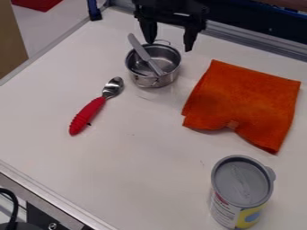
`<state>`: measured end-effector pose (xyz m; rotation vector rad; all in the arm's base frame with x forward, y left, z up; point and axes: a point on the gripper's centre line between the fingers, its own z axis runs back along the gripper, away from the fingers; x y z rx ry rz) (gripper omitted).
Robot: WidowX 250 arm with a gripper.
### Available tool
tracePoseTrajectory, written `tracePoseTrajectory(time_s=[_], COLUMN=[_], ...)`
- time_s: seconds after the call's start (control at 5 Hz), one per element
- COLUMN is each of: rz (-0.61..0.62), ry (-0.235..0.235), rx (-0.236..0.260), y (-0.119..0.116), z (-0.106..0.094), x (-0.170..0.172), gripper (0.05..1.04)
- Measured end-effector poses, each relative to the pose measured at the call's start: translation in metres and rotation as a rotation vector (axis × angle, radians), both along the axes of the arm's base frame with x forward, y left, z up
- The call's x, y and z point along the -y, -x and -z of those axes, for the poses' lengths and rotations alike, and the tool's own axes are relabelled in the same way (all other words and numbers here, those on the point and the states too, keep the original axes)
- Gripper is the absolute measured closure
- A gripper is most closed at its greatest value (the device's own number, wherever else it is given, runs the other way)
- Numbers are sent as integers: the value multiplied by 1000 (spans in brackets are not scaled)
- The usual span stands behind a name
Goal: Move the can on the left side og the table
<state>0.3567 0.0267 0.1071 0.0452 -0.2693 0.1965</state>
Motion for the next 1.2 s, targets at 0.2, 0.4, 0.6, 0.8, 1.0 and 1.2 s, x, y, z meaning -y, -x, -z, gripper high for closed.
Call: tracePoseTrajectory(time_s=[0.2,0.4,0.6,0.8,1.0,1.2], rz=[-8,-71,-212,-331,-438,-491], ry=[9,59,129,218,263,317], rx=[-38,-72,-22,-87,-162,-214], y=[4,20,41,68,93,113], z=[12,20,16,18,15,8], x=[2,19,39,66,93,113], gripper=[83,83,83,83,83,83])
